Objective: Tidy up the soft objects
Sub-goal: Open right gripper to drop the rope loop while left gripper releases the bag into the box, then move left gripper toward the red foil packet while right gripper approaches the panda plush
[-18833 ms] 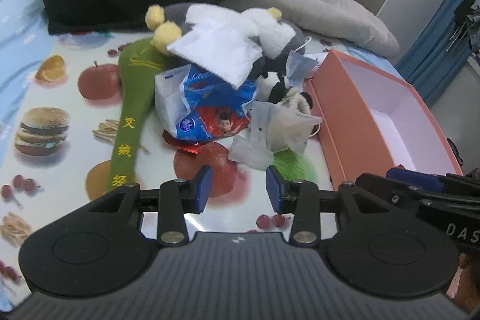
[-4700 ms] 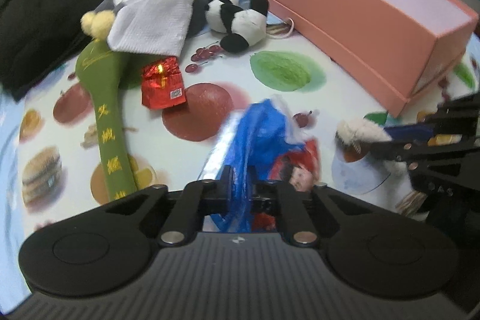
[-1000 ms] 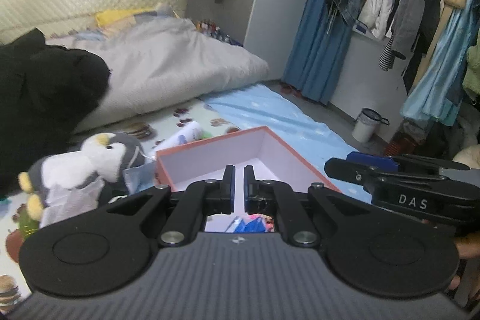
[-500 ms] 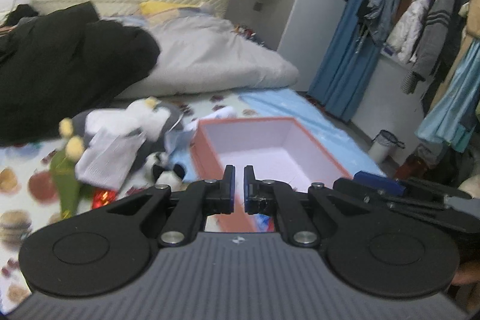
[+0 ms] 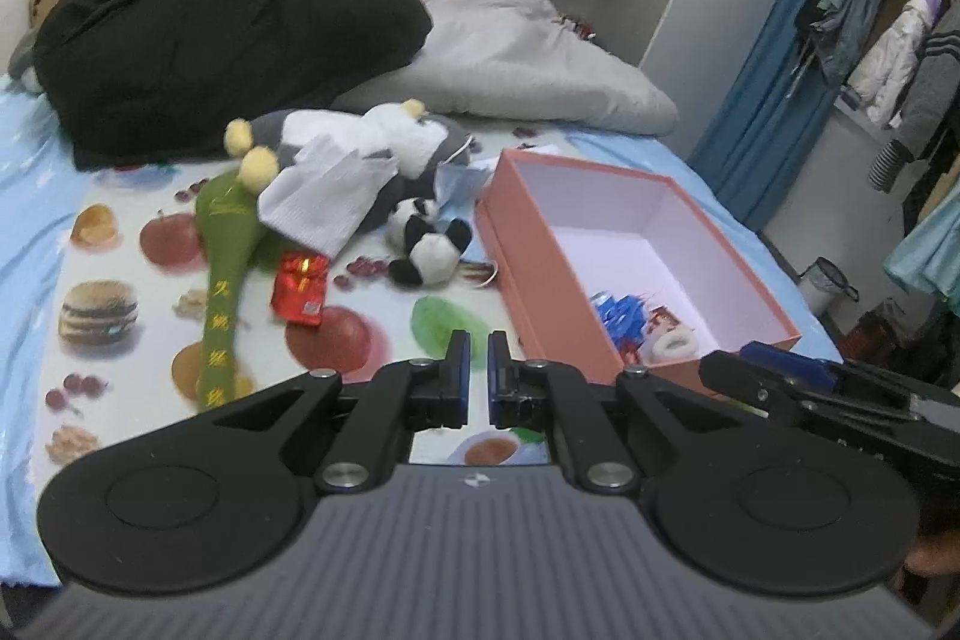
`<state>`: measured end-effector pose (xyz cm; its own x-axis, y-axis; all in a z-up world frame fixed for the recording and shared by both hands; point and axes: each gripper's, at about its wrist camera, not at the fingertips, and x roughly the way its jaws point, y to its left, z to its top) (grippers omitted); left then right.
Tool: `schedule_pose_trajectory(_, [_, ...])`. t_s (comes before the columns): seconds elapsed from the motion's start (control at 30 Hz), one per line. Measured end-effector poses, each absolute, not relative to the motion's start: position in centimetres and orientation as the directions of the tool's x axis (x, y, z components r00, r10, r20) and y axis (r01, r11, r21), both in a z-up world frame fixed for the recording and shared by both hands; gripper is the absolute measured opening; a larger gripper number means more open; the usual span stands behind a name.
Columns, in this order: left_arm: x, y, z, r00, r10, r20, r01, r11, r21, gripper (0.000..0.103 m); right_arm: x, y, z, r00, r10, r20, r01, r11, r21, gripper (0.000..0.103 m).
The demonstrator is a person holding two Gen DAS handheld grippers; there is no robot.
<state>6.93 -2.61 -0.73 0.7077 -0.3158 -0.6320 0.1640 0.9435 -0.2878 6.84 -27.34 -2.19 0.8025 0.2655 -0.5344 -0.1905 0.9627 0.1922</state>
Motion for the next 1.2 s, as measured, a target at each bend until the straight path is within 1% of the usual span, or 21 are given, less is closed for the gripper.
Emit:
schedule_pose_trajectory(0.23, [6.1, -2.4, -1.5, 0.701, -0.284, -0.654, 0.165, 0.957, -0.239, 0.007, 5.4, -25.9, -3.7, 0.776, 0.276, -0.567, -0.212, 0.961, 0.177, 0.045])
schedule_pose_trajectory(0.37, [5.4, -2.2, -2.4, 0.697, -0.288, -0.657, 0.160, 0.955, -0.248, 0.007, 4.9, -25.5, -4.5, 0.767, 0.281, -0.577, -0.215, 0.960, 0.182, 0.045])
schedule_pose_trajectory(0.4, [5.3, -2.2, -2.7, 0.698, -0.284, -0.658, 0.158, 0.956, -0.246, 0.008, 4.9, -25.4, -4.7, 0.765, 0.284, -0.578, -0.216, 0.959, 0.184, 0.045])
schedule_pose_trajectory(0.43, [5.2, -2.2, -2.9, 0.698, -0.281, -0.659, 0.156, 0.957, -0.244, 0.020, 4.7, -25.2, -4.9, 0.764, 0.286, -0.578, -0.219, 0.958, 0.184, 0.045])
schedule_pose_trajectory(0.47, [5.1, -2.2, -3.2, 0.699, -0.278, -0.659, 0.153, 0.958, -0.242, 0.029, 4.7, -25.1, -5.1, 0.764, 0.284, -0.580, -0.221, 0.959, 0.178, 0.045])
schedule_pose_trajectory(0.5, [5.1, -2.1, -3.4, 0.703, -0.274, -0.656, 0.149, 0.959, -0.241, 0.047, 4.7, -25.1, -5.3, 0.762, 0.280, -0.584, -0.221, 0.960, 0.172, 0.045])
schedule_pose_trajectory(0.53, [4.9, -2.1, -3.5, 0.709, -0.271, -0.651, 0.147, 0.960, -0.240, 0.055, 4.6, -25.0, -5.4, 0.760, 0.275, -0.589, -0.220, 0.961, 0.165, 0.045])
schedule_pose_trajectory(0.57, [4.9, -2.0, -3.7, 0.711, -0.268, -0.650, 0.145, 0.960, -0.237, 0.057, 4.6, -24.9, -5.5, 0.759, 0.272, -0.591, -0.219, 0.962, 0.162, 0.045])
schedule_pose_trajectory(0.63, [5.1, -2.0, -4.1, 0.704, -0.260, -0.661, 0.139, 0.963, -0.230, 0.064, 4.6, -24.9, -5.6, 0.759, 0.270, -0.592, -0.216, 0.963, 0.163, 0.045])
schedule_pose_trajectory(0.67, [5.2, -1.9, -4.3, 0.702, -0.257, -0.664, 0.138, 0.964, -0.227, 0.066, 4.8, -25.0, -5.7, 0.759, 0.270, -0.593, -0.213, 0.963, 0.165, 0.045])
schedule_pose_trajectory(0.77, [5.8, -1.8, -4.7, 0.701, -0.250, -0.668, 0.134, 0.966, -0.222, 0.074, 5.2, -25.0, -6.1, 0.757, 0.258, -0.601, -0.201, 0.966, 0.163, 0.045])
schedule_pose_trajectory(0.8, [6.0, -1.7, -4.9, 0.701, -0.245, -0.670, 0.130, 0.967, -0.218, 0.081, 5.4, -25.0, -6.3, 0.755, 0.256, -0.604, -0.196, 0.967, 0.164, 0.045])
schedule_pose_trajectory(0.87, [6.4, -1.5, -5.1, 0.708, -0.235, -0.666, 0.124, 0.970, -0.210, 0.083, 5.7, -25.0, -6.5, 0.753, 0.255, -0.607, -0.192, 0.967, 0.169, 0.045])
schedule_pose_trajectory(0.9, [6.6, -1.3, -5.3, 0.707, -0.235, -0.667, 0.123, 0.970, -0.211, 0.083, 6.0, -24.9, -6.6, 0.753, 0.251, -0.609, -0.189, 0.968, 0.166, 0.046])
schedule_pose_trajectory(0.93, [6.8, -1.2, -5.4, 0.705, -0.235, -0.669, 0.121, 0.969, -0.213, 0.083, 6.3, -24.9, -6.8, 0.751, 0.246, -0.612, -0.185, 0.969, 0.163, 0.058])
schedule_pose_trajectory(0.97, [7.1, -1.1, -5.6, 0.702, -0.233, -0.673, 0.116, 0.970, -0.215, 0.083, 6.6, -24.9, -7.0, 0.750, 0.244, -0.614, -0.181, 0.970, 0.164, 0.067])
schedule_pose_trajectory(1.0, [7.4, -0.9, -5.8, 0.699, -0.228, -0.677, 0.109, 0.971, -0.214, 0.083, 6.9, -24.9, -7.1, 0.751, 0.243, -0.614, -0.178, 0.970, 0.166, 0.082])
schedule_pose_trajectory(1.03, [7.7, -0.8, -6.1, 0.698, -0.224, -0.680, 0.103, 0.972, -0.213, 0.083, 7.1, -24.8, -7.3, 0.753, 0.243, -0.611, -0.177, 0.970, 0.168, 0.087])
schedule_pose_trajectory(1.2, [9.4, 0.1, -7.5, 0.690, -0.206, -0.694, 0.073, 0.973, -0.217, 0.083, 8.5, -24.2, -8.1, 0.741, 0.251, -0.623, -0.195, 0.968, 0.159, 0.087])
